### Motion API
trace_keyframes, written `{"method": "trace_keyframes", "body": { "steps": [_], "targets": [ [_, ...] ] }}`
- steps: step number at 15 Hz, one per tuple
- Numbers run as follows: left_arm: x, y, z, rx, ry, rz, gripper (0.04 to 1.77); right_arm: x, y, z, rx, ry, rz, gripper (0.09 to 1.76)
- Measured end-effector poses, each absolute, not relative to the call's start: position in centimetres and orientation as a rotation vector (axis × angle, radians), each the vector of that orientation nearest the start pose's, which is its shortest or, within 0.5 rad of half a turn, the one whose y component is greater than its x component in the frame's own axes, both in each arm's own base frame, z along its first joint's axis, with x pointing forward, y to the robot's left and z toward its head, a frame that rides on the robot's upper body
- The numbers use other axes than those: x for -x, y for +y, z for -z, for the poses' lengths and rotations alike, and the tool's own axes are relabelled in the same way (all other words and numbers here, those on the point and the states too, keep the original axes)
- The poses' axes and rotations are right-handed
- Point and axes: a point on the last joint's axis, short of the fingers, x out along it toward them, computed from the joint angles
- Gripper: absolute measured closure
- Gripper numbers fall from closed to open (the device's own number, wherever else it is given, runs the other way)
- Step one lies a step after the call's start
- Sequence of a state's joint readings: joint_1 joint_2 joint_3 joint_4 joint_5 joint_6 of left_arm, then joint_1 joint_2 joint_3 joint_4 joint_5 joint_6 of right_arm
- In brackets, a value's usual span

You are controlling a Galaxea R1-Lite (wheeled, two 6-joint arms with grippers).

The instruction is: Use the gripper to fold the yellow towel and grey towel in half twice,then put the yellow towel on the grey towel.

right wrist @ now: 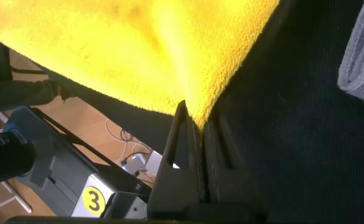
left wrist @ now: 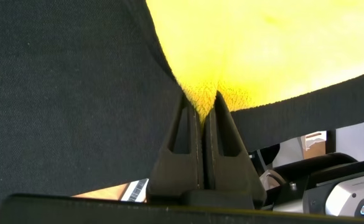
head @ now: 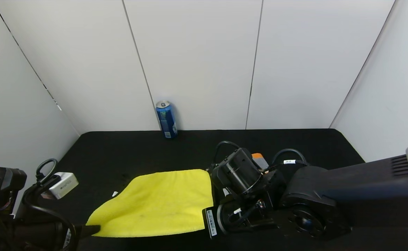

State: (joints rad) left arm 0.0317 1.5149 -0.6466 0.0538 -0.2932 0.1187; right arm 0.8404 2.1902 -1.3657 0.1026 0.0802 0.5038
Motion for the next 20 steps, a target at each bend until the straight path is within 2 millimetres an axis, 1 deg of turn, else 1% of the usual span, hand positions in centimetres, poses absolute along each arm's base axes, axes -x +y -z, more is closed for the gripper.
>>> {"method": "trace_keyframes", "body": {
  "steps": [6,7,8,20],
  "targets": [
    [-21.5,0.0,-13.4,0.04,0.896,0.296,1.69,-27.2,30.6,-8.5,-0.083,1.068,-0.6,1.71],
    [-20.7,0.0,-13.4,0.041,0.896,0.293,1.69,-26.7,30.5,-9.0,-0.093,1.07,-0.601,1.71],
    [-19.0,0.0,-13.4,0.038,0.887,0.286,1.69,-26.0,30.3,-9.9,-0.099,1.065,-0.61,1.71],
    [-19.0,0.0,-13.4,0.038,0.887,0.286,1.69,-26.0,30.3,-9.9,-0.099,1.065,-0.61,1.71]
  ]
}}
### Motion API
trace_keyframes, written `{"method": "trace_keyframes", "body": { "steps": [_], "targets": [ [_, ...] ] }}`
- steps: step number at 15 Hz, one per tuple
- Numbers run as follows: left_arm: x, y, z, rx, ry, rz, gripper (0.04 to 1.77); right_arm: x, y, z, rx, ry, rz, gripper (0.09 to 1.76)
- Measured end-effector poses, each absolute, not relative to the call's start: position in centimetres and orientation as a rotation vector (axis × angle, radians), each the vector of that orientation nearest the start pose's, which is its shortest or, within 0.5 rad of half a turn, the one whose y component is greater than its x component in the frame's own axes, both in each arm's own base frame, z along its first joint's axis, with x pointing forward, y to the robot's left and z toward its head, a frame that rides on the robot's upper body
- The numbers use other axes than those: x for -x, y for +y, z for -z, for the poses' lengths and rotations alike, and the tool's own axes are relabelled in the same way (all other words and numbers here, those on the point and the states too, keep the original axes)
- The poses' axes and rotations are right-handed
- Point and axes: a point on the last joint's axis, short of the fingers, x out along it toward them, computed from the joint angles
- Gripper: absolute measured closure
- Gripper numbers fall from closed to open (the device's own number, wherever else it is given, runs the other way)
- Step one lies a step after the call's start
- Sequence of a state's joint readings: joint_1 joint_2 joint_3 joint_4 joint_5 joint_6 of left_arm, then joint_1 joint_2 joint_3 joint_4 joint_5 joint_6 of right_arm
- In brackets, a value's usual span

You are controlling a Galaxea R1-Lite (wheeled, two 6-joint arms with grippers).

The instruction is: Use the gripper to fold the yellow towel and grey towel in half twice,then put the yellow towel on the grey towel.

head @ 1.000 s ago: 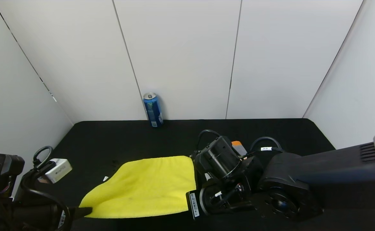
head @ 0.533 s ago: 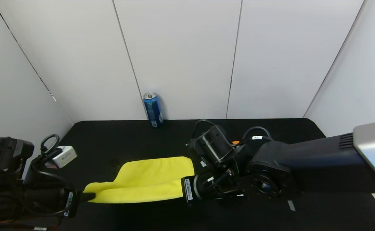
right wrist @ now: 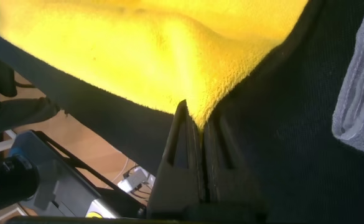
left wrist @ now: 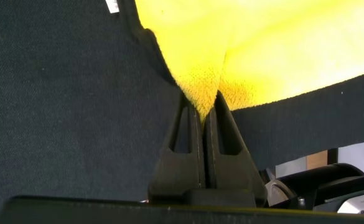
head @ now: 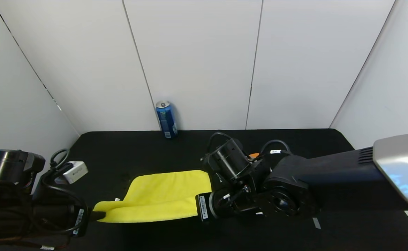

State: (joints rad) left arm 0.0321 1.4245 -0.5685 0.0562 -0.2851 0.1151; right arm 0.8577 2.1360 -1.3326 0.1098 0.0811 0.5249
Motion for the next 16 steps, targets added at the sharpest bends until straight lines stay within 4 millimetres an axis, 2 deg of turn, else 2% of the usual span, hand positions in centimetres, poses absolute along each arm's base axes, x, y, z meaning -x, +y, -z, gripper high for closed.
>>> {"method": "trace_keyframes", "body": {
  "steps": [16],
  "targets": [
    [-18.96,-0.02,-13.39,0.038,0.887,0.286,1.69,-25.93,30.28,-9.92,-0.099,1.065,-0.611,1.71]
  ]
}}
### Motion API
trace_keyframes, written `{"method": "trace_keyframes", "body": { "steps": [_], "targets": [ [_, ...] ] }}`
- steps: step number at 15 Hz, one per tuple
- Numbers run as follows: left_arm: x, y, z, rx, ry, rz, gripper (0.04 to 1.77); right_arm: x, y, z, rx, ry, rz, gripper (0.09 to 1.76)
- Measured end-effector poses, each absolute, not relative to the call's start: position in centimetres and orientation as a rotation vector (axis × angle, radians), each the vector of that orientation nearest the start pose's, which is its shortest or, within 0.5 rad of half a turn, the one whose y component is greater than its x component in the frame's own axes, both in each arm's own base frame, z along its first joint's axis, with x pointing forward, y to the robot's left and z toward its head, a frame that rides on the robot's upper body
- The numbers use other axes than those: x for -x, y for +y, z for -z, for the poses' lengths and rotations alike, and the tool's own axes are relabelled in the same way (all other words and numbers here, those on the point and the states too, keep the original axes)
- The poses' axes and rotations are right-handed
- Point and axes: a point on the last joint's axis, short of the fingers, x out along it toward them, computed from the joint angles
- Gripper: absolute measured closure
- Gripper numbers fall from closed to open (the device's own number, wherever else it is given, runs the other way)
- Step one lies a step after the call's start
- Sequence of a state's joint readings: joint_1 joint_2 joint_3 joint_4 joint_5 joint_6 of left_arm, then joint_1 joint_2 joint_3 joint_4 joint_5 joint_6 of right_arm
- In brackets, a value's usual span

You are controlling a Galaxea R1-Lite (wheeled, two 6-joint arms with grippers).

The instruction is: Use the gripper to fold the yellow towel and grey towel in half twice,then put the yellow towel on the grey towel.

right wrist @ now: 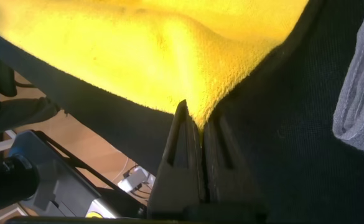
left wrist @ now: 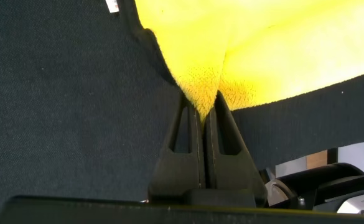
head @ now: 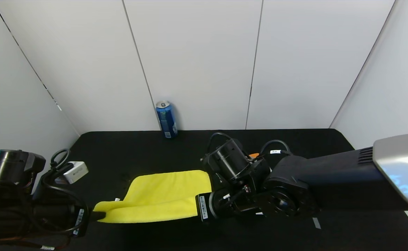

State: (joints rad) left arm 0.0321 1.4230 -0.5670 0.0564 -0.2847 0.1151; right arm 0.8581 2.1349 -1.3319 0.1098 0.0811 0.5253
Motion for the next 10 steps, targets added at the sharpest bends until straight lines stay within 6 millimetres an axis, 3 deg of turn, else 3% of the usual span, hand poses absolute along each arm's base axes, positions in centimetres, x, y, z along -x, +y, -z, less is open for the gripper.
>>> {"method": "trace_keyframes", "body": {
  "steps": [7,8,10],
  "targets": [
    [-19.0,0.0,-13.4,0.038,0.887,0.286,1.69,-25.9,30.3,-9.9,-0.099,1.065,-0.611,1.71],
    [-17.3,-0.1,-13.5,0.034,0.873,0.284,1.69,-24.6,29.9,-11.8,-0.117,1.043,-0.635,1.71],
    [-17.1,-0.1,-13.7,0.032,0.863,0.285,1.69,-24.3,29.9,-12.3,-0.12,1.034,-0.646,1.71]
  ]
}}
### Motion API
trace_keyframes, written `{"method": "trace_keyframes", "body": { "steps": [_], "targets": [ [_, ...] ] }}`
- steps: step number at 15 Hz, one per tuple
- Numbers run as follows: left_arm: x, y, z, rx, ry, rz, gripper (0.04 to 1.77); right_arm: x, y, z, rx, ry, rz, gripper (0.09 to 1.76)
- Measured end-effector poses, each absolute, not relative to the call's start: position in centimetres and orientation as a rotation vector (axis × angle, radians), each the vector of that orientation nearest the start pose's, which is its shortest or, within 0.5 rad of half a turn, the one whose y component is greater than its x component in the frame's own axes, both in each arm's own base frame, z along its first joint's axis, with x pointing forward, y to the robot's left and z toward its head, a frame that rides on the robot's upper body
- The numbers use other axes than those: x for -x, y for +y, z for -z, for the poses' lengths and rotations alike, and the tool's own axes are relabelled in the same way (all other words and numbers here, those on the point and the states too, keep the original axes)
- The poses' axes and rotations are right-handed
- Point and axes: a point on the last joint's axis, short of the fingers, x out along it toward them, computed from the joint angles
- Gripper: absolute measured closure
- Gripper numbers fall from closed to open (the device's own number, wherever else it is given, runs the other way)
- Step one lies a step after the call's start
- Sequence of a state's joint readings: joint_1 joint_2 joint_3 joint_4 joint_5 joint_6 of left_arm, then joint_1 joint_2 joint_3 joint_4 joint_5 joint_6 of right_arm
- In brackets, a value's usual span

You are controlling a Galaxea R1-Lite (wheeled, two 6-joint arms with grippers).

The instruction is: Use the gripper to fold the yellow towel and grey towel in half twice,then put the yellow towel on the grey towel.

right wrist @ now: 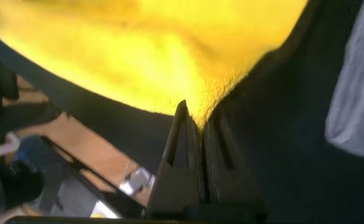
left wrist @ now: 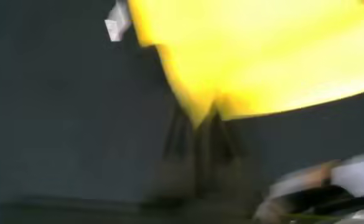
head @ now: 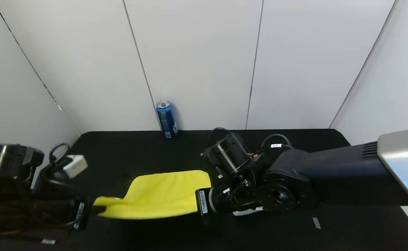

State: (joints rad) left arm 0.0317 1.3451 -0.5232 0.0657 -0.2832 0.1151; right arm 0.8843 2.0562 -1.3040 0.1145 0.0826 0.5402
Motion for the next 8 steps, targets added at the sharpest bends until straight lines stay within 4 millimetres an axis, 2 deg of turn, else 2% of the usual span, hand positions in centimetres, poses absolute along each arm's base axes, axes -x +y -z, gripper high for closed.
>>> {"method": "trace_keyframes", "body": {
  "steps": [1,2,3,4,7,8],
  "targets": [
    [-17.1,-0.1,-13.7,0.032,0.862,0.285,1.69,-24.2,29.9,-12.5,-0.121,1.03,-0.649,1.71],
    [-19.4,0.5,-14.3,0.025,0.847,0.262,1.69,-24.2,29.9,-12.5,-0.122,1.029,-0.65,1.71],
    [-20.8,0.7,-13.5,0.039,0.889,0.261,1.69,-24.2,29.9,-12.5,-0.123,1.029,-0.65,1.71],
    [-20.8,0.7,-13.4,0.04,0.892,0.263,1.69,-26.0,30.9,-13.5,-0.148,0.995,-0.653,1.71],
    [-20.8,0.7,-13.4,0.04,0.892,0.263,1.69,-26.8,31.5,-12.5,-0.146,1.004,-0.643,1.71],
    [-20.7,0.7,-13.1,0.027,0.905,0.154,1.68,-26.8,31.5,-12.5,-0.146,1.003,-0.643,1.71]
  ]
}}
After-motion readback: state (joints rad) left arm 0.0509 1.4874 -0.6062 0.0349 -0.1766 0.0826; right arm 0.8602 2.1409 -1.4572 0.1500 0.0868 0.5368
